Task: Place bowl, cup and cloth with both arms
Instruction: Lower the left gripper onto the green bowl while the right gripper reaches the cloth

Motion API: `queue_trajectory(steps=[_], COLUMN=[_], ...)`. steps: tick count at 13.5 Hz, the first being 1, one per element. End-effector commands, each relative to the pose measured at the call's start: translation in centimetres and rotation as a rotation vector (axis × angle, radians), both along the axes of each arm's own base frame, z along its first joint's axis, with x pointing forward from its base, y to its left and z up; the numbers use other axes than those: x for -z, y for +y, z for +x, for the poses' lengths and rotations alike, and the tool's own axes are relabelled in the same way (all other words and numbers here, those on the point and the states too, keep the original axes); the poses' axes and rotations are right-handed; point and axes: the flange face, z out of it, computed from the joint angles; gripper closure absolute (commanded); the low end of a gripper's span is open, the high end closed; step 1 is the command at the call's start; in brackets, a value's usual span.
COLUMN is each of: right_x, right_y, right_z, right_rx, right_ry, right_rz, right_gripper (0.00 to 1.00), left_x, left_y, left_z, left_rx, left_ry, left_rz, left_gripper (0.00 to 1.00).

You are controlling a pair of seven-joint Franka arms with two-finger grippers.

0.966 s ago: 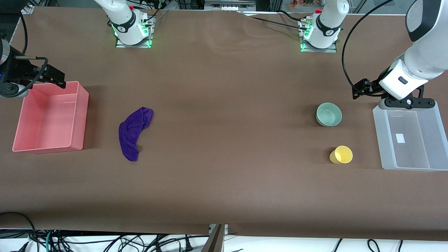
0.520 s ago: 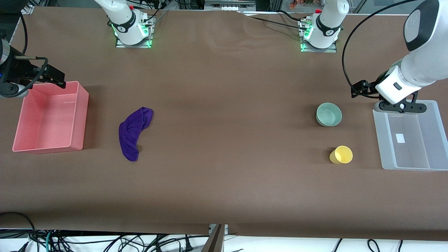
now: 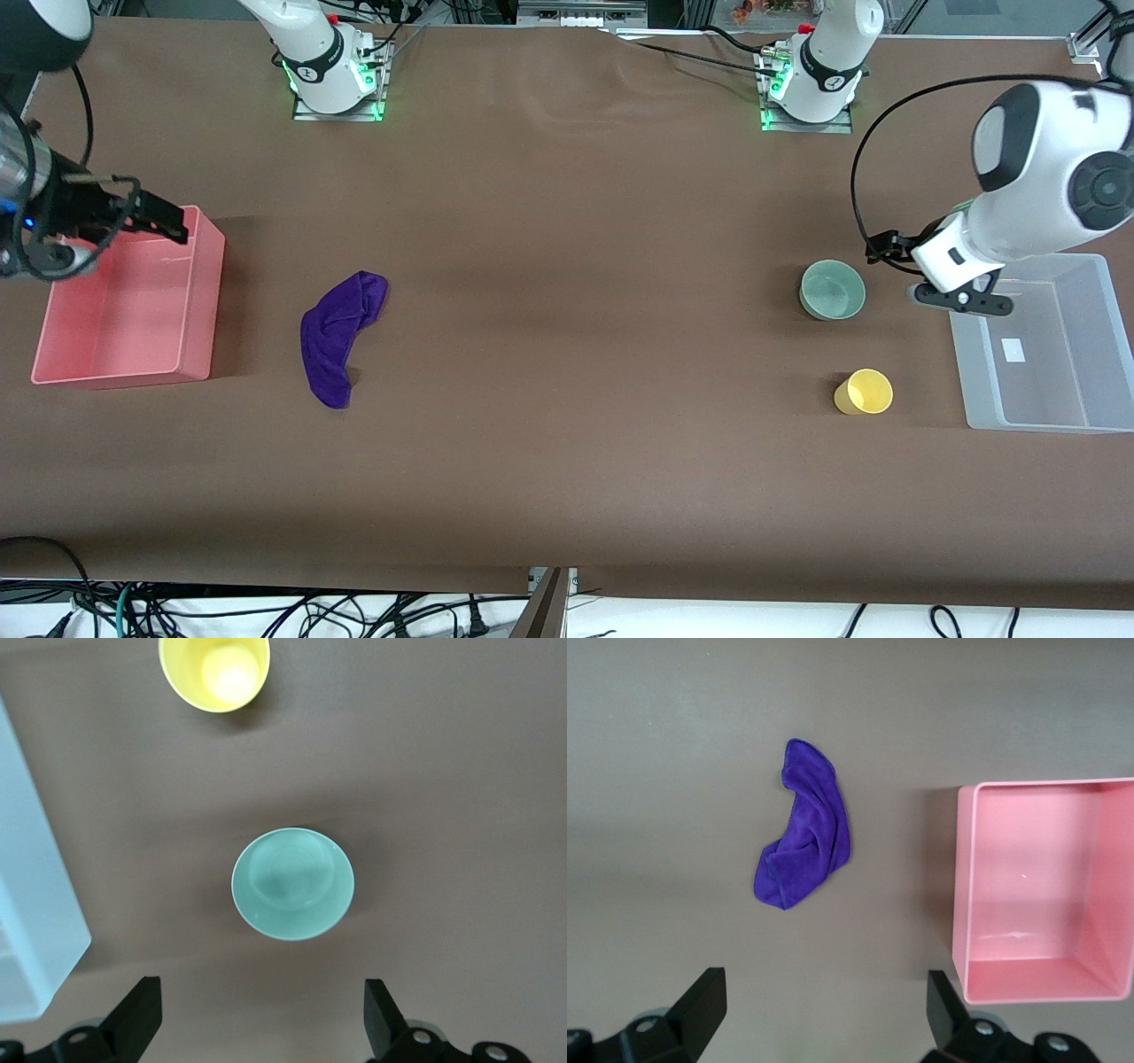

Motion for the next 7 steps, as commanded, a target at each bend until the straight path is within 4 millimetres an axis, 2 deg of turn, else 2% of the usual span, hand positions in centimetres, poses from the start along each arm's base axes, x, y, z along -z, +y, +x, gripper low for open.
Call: queue_trajectory(steps=[1, 4, 6, 7], right_x=[5.5, 10.5, 14.9, 18.7], right_y=[0.1, 0.1, 1.6, 1.8], right_z=[2.2, 3.7, 4.4, 3.9], right_rx=[0.009, 0.005, -0.004, -0.005], right_ry=[0.072, 0.129, 0.106, 0.056], right_rz=[0.028, 0.035, 0.028, 0.030], right_gripper=[0.00, 0.00, 0.00, 0.00], left_x=[6.0, 12.9, 16.6, 18.5], left_y=[1.4, 3.0, 4.4, 4.5], left_z=[-2.2, -2.5, -2.5, -2.7], left_rx=[0.064, 0.128, 0.166, 0.167], left_ry=[-0.049, -0.091, -0.098, -0.090], left_rz=[-0.027, -0.056, -0.078, -0.085], left_gripper=[0.00, 0.02, 0.12, 0.24])
